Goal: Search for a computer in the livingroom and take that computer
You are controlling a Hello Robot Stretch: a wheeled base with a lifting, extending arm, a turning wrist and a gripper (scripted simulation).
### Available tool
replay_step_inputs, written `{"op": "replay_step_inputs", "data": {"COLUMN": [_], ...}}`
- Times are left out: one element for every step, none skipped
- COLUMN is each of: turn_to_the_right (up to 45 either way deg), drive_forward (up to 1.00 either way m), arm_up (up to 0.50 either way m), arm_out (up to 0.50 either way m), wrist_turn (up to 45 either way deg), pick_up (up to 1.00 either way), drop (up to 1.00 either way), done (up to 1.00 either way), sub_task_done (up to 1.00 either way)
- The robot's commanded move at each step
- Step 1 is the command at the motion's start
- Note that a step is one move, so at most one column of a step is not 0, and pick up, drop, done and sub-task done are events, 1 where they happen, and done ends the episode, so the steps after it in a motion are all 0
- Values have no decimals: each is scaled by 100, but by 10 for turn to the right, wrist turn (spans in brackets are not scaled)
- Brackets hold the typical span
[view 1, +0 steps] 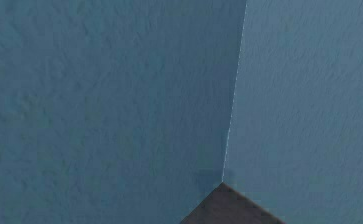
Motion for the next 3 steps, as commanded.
{"op": "replay_step_inputs", "data": {"turn_to_the_right": [0, 0, 0], "drive_forward": [0, 0, 0], "arm_up": [0, 0, -30], "arm_out": [0, 0, 0], "wrist_turn": [450, 300, 0], "pick_up": [0, 0, 0], "drop": [0, 0, 0], "done": [0, 0, 0], "sub_task_done": [0, 0, 0]}}
